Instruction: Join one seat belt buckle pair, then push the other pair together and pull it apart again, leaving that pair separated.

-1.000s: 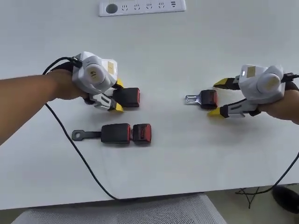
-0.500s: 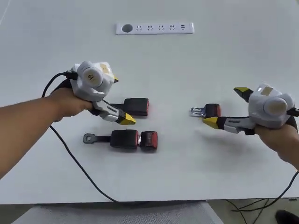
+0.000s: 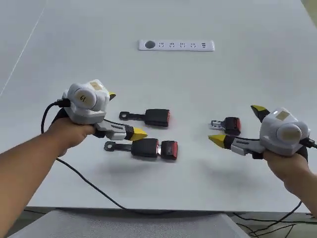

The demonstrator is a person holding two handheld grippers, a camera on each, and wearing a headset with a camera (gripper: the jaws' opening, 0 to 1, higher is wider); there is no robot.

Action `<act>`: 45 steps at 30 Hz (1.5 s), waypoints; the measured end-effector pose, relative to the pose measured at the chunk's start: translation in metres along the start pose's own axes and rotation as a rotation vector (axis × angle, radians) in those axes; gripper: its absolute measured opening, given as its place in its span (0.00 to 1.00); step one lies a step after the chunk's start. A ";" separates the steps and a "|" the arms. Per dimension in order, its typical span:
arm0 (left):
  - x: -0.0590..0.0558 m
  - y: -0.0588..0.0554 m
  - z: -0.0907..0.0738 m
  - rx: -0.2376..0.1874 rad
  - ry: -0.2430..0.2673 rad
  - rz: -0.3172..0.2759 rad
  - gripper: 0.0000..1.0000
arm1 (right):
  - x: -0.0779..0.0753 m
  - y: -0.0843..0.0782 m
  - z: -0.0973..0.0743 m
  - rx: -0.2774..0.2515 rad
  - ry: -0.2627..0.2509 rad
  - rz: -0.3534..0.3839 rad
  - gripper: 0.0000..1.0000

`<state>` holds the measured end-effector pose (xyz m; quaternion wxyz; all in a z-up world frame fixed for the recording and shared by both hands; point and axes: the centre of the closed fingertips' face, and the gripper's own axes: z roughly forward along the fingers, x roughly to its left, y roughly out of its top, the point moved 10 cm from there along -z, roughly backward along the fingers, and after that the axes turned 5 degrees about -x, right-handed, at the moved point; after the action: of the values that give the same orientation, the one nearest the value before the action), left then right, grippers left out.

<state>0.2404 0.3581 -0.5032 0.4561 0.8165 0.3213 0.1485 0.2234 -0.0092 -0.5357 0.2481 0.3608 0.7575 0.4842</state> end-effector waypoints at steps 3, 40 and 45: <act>-0.006 -0.011 -0.017 -0.011 0.016 -0.017 1.00 | 0.011 0.000 -0.006 -0.002 0.004 -0.011 1.00; -0.027 -0.069 -0.098 -0.072 0.078 -0.090 1.00 | 0.050 -0.027 -0.061 0.032 -0.052 -0.027 1.00; -0.025 -0.068 -0.099 -0.067 0.081 -0.084 1.00 | 0.047 -0.026 -0.059 0.035 -0.053 -0.023 1.00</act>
<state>0.1421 0.4312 -0.5061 0.4754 0.7799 0.3685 0.1729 0.1432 -0.0118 -0.5368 0.2671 0.3690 0.7633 0.4581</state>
